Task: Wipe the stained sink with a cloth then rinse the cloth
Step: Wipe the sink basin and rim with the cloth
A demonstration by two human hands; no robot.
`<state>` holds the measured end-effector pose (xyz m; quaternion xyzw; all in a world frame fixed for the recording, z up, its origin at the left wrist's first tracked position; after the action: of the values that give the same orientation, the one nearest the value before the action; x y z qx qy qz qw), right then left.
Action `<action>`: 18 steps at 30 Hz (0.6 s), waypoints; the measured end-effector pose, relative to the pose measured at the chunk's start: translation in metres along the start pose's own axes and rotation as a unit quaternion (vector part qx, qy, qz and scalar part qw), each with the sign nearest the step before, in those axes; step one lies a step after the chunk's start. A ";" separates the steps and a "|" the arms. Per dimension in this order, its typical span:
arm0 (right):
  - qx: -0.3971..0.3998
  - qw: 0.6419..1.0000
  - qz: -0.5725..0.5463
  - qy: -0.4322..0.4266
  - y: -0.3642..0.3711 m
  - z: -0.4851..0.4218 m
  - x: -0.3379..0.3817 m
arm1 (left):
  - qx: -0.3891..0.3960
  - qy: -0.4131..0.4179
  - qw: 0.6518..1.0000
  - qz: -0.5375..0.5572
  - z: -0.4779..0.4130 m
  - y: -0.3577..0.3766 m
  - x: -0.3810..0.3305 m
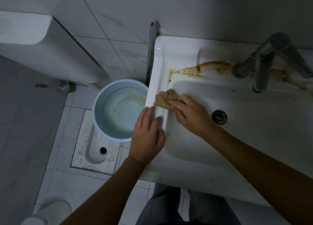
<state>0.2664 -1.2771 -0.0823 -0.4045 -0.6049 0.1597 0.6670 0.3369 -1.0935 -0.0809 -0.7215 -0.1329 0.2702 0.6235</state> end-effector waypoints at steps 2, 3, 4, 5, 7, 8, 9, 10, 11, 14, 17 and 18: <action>-0.044 0.999 -0.001 0.031 -0.018 -0.008 -0.009 | 0.002 0.003 1.000 0.001 -0.001 0.001 -0.001; -0.078 0.996 0.001 0.051 -0.026 -0.017 -0.012 | 0.002 0.002 1.000 0.002 -0.001 0.001 -0.001; -0.112 0.991 0.003 0.078 -0.034 -0.029 -0.016 | 0.002 0.002 1.000 0.001 -0.001 0.000 -0.001; -0.144 0.984 0.002 0.108 -0.038 -0.042 -0.019 | 0.000 0.003 1.000 0.001 -0.001 0.000 -0.001; -0.178 0.973 0.001 0.148 -0.035 -0.065 -0.019 | -0.006 0.008 1.000 0.000 -0.002 -0.001 -0.002; -0.179 0.972 0.007 0.152 -0.026 -0.073 -0.014 | -0.008 0.011 1.000 -0.001 -0.002 -0.001 -0.002; -0.173 0.974 0.020 0.146 -0.013 -0.077 -0.007 | -0.011 0.014 1.000 -0.001 -0.002 -0.001 -0.002; -0.163 0.976 0.033 0.138 0.000 -0.079 0.001 | -0.012 0.017 1.000 -0.002 -0.002 -0.001 -0.002; -0.154 0.978 0.038 0.136 0.012 -0.078 0.008 | -0.013 0.019 1.000 -0.005 -0.002 -0.002 -0.002; -0.123 0.984 0.003 0.130 0.024 -0.063 0.013 | -0.013 0.026 0.999 -0.018 -0.002 -0.002 -0.002; -0.060 0.996 -0.011 0.064 0.015 -0.038 0.007 | -0.008 0.043 0.998 -0.035 -0.001 -0.001 -0.005; -0.037 0.998 -0.012 0.045 0.010 -0.031 0.004 | -0.007 0.051 0.998 -0.037 -0.001 -0.001 -0.005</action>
<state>0.2988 -1.2790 -0.0854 -0.4290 -0.5846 0.1108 0.6797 0.3332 -1.0969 -0.0790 -0.7336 -0.1295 0.2087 0.6337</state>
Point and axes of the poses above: each hand's wrist, its own z-axis away from the middle knuckle, its own y-axis out of the palm, x = y × z, the point moved 3 cm from there along -z, towards the middle knuckle, and after that the axes turned 9 degrees about -z, right-handed, at the moved point
